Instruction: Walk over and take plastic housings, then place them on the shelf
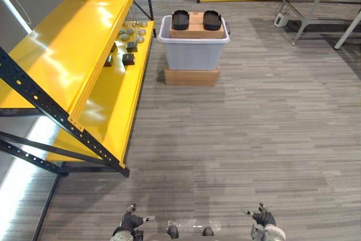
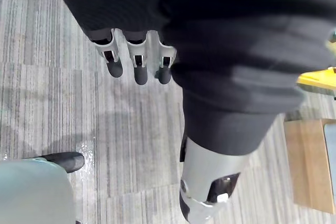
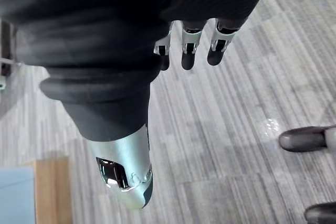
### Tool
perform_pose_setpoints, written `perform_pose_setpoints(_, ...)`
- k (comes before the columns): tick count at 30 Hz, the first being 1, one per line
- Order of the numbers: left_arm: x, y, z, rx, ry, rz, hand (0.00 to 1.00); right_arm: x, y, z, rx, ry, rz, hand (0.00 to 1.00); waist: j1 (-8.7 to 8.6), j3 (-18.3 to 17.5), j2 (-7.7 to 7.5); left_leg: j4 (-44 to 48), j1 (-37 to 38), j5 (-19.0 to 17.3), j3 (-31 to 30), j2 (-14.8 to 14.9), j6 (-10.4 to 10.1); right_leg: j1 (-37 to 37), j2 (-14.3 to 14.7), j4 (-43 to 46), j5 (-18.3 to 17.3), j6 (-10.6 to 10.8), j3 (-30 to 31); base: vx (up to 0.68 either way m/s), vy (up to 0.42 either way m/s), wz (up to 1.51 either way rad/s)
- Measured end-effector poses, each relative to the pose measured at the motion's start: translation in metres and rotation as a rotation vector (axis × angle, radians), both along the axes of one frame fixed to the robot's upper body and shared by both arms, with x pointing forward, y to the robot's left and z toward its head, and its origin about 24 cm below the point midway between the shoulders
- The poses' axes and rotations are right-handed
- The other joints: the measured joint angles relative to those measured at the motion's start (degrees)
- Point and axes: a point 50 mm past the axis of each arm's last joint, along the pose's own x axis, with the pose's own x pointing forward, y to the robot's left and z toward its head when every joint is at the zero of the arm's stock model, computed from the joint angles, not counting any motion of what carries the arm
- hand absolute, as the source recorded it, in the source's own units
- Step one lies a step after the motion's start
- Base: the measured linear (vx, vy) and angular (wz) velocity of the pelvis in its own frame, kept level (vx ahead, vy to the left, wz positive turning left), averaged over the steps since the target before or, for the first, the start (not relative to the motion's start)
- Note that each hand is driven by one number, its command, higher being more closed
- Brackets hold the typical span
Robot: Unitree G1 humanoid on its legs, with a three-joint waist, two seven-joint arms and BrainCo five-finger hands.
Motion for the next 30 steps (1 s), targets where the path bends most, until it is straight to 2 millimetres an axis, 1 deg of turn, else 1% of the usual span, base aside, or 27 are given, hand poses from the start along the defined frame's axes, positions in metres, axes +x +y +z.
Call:
perform_pose_setpoints(4, 0.003, 0.000, 0.003, 0.012, -0.028, -0.016, 0.00, 0.007, 0.003, 0.005, -0.056, -0.014, 0.107, 0.00, -0.01, 0.05, 0.18, 0.06, 0.02, -0.30, -0.07, 0.07, -0.30, 0.03, 0.01, 0.00, -0.20, 0.30, -0.07, 0.00, 0.000, 0.00)
perform_pose_setpoints(7, 0.005, 0.000, 0.006, 0.019, -0.051, -0.030, 0.00, 0.010, 0.000, 0.009, -0.084, -0.028, 0.143, 0.00, 0.00, 0.11, 0.38, 0.08, -0.04, -0.49, -0.16, 0.10, -0.02, -0.02, 0.05, 0.00, -0.23, 0.30, -0.18, 0.00, 0.000, 0.00)
perform_pose_setpoints(15, 0.008, 0.002, 0.011, 0.013, -0.090, -0.004, 0.00, 0.008, -0.004, 0.010, -0.100, -0.025, 0.145, 0.00, -0.02, 0.05, 0.55, 0.09, -0.34, -0.68, -0.17, 0.11, 0.28, -0.31, 0.08, -0.08, -0.27, 0.33, -0.29, 0.00, 0.000, 0.00)
perform_pose_setpoints(17, 0.008, 0.007, 0.012, 0.013, -0.096, 0.033, 0.00, 0.009, -0.006, 0.012, -0.104, -0.032, 0.145, 0.00, -0.04, 0.05, 0.55, 0.38, -0.51, -1.02, -0.10, 0.15, 0.75, -0.33, 0.14, -0.20, -0.31, 0.36, -0.19, 0.02, 0.005, -0.01)
perform_pose_setpoints(22, 0.013, 0.013, 0.017, 0.016, -0.133, 0.067, 0.00, 0.015, -0.009, 0.017, -0.107, -0.066, 0.126, 0.00, 0.01, 0.09, 0.79, 4.53, -3.10, -3.82, 0.90, 0.30, 1.37, -1.35, 0.12, -0.19, -0.48, 0.63, 0.43, 0.04, 0.026, -0.11)
perform_pose_setpoints(23, 0.013, 0.013, 0.018, 0.011, -0.137, 0.079, 0.00, 0.018, -0.010, 0.019, -0.098, -0.079, 0.109, 0.00, 0.07, 0.19, 0.94, 5.96, -3.61, -4.93, 1.40, 0.39, 1.27, -1.36, 0.13, -0.19, -0.60, 0.82, 1.03, 0.07, 0.066, -0.22)
perform_pose_setpoints(26, 0.016, 0.014, 0.020, -0.003, -0.158, 0.107, 0.00, 0.022, -0.013, 0.021, -0.089, -0.098, 0.063, 0.00, 0.11, 0.35, 1.62, 10.06, -5.52, -8.17, 2.99, 0.79, 2.07, -2.24, 0.23, 0.29, -1.21, 1.71, 2.68, 0.06, 0.066, -0.26)
perform_pose_setpoints(27, 0.017, 0.015, 0.021, -0.005, -0.163, 0.109, 0.00, 0.023, -0.013, 0.022, -0.084, -0.104, 0.055, 0.00, 0.18, 0.35, 1.75, 10.75, -5.93, -8.76, 3.36, 0.85, 2.13, -2.57, 0.25, 0.56, -1.38, 1.82, 3.11, 0.09, 0.100, -0.34)
perform_pose_setpoints(28, 0.018, 0.015, 0.022, -0.008, -0.174, 0.113, 0.00, 0.025, -0.014, 0.023, -0.082, -0.112, 0.047, 0.00, 0.17, 0.44, 2.04, 12.16, -7.00, -9.94, 3.99, 0.94, 2.64, -3.99, 0.20, 2.28, -2.45, 2.28, 3.47, 0.09, 0.091, -0.27)
perform_pose_setpoints(29, 0.020, 0.015, 0.023, -0.011, -0.180, 0.115, 0.00, 0.026, -0.015, 0.023, -0.078, -0.115, 0.031, 0.00, 0.16, 0.55, 2.23, 13.69, -7.78, -11.28, 4.36, 0.91, 3.02, -6.10, 0.01, 6.41, -4.68, 2.92, 3.75, 0.09, 0.094, -0.24)
perform_pose_setpoints(30, 0.021, 0.015, 0.024, -0.012, -0.184, 0.118, 0.00, 0.026, -0.015, 0.023, -0.078, -0.114, 0.030, 0.00, 0.16, 0.65, 2.21, 14.28, -7.85, -12.09, 4.61, 0.83, 3.16, -7.34, -0.18, 9.35, -6.06, 3.59, 3.78, 0.10, 0.099, -0.16)
